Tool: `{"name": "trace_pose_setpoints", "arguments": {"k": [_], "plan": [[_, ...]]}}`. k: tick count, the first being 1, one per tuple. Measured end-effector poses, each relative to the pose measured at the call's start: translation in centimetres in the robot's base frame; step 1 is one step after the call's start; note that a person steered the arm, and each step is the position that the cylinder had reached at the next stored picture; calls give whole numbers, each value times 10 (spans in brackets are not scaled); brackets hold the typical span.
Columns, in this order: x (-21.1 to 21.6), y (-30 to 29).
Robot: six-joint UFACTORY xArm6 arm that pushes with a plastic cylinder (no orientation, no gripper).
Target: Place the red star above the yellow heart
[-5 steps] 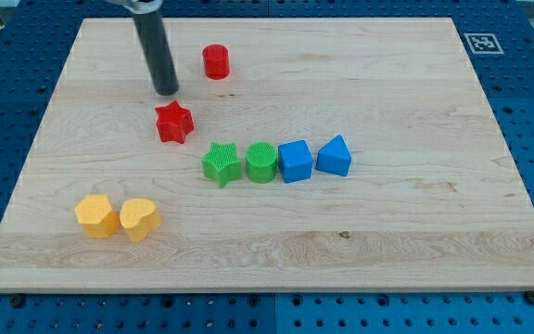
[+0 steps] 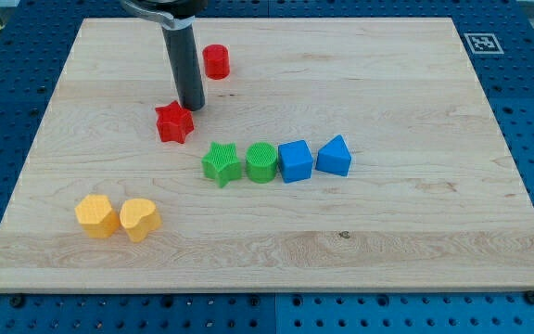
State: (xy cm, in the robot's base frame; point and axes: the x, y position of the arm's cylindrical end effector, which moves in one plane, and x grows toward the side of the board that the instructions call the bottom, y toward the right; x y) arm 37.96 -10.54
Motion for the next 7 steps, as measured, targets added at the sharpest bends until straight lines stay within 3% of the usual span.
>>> {"name": "trace_pose_setpoints", "arguments": {"k": [3, 5, 7], "plan": [[37, -4], [25, -31], [50, -47]]}}
